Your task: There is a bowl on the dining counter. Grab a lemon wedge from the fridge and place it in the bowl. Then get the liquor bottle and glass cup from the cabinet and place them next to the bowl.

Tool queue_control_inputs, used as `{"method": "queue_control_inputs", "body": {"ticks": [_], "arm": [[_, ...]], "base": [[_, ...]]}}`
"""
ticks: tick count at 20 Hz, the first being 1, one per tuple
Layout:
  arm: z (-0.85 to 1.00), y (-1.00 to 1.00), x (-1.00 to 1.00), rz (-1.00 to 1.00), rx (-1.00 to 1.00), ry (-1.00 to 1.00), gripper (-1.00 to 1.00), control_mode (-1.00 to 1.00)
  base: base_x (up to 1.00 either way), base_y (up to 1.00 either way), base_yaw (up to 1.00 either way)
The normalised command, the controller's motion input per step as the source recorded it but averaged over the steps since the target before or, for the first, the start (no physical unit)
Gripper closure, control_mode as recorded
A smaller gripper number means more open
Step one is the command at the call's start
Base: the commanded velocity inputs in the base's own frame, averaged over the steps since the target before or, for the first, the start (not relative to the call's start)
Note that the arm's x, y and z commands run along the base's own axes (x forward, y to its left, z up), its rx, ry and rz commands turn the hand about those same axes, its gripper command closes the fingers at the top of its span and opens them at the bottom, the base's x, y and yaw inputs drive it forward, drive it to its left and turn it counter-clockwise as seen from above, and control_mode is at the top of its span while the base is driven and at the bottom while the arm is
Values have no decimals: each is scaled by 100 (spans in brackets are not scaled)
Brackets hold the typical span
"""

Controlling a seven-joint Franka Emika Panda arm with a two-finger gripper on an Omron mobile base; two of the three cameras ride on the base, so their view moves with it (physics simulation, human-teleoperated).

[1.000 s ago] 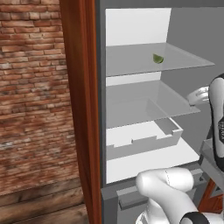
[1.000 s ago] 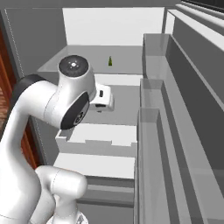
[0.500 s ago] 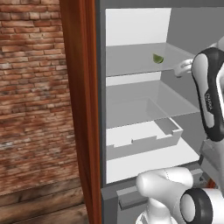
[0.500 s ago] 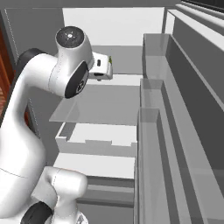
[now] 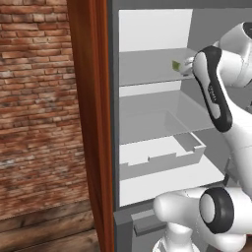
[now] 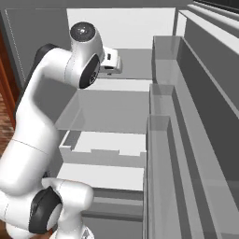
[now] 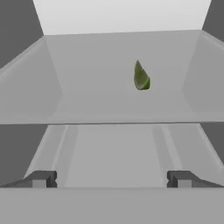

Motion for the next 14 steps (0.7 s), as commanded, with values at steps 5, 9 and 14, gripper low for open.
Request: {"method": "queue_control_inputs", "body": {"ticks": [5,9,14], "arm": [[-4,0,68,-4,0,-1,-100,-100],[-17,-4,49,-3,0,0,-100,-100],[-19,-2,27,-2,0,0,-100,-100]], "base": [[0,0,0],[0,0,0],[0,0,0]]}}
